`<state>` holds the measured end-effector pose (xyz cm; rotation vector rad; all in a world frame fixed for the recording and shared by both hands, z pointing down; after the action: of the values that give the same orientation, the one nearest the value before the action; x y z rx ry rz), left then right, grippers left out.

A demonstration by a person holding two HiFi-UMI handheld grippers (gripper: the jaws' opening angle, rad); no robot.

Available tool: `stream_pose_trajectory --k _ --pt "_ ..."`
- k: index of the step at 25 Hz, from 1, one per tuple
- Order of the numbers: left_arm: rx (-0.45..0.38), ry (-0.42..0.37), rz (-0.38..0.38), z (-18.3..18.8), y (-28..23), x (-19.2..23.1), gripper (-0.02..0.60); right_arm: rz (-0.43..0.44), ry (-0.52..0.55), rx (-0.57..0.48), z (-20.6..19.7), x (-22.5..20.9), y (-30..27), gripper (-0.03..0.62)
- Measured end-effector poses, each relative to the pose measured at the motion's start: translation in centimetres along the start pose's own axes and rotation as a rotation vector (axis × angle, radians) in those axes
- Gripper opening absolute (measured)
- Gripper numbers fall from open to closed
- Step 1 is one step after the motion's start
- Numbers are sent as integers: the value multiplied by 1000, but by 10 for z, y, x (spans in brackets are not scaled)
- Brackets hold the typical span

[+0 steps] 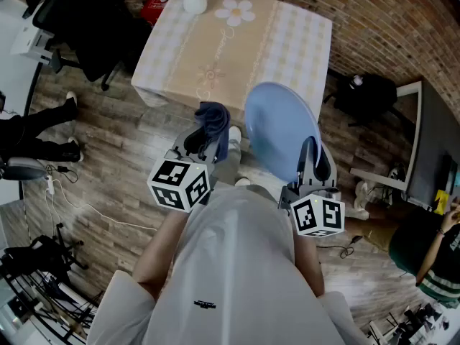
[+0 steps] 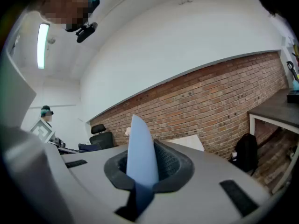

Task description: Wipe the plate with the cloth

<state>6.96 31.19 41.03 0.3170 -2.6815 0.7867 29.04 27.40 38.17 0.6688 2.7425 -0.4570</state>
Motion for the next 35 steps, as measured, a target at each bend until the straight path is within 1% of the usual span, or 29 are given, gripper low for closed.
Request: stream_pose_trajectory --k 4,7,9,12,16,18,21,25,30,35 --pt "-8 28 3 -29 36 -8 61 15 -14 16 -20 14 27 58" --pt "11 55 24 -48 63 5 61 22 -42 30 -33 34 40 58" --pt "12 65 34 -47 74 17 61 31 -38 36 -34 49 38 58" --pt "0 73 35 -33 76 40 61 40 -35 46 -31 67 17 58" --pt "-10 90 31 -13 60 78 61 36 -86 46 -35 81 -23 58" --pt "-20 92 28 2 49 102 61 22 -90 50 -36 88 -50 58" --pt "-41 92 27 35 39 150 61 11 -77 52 -35 110 -98 58" --pt "-55 102 34 73 37 222 61 9 -60 45 -30 155 -157 58" --pt "-37 64 -17 110 20 274 61 -13 -71 25 -23 197 -219 58" --pt "-53 94 -59 144 0 303 61 -27 -89 61 -24 218 -264 58"
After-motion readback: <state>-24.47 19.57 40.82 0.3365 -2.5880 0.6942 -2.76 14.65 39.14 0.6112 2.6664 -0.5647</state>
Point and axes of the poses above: the fingertips, and each gripper's own axes: y backward along the fingers, x to its left, z out of its top, the point moved 2 cm from there along y, backward along the fingers, and after that the axes turned 2 degrees about x, right-handed, at the moved point
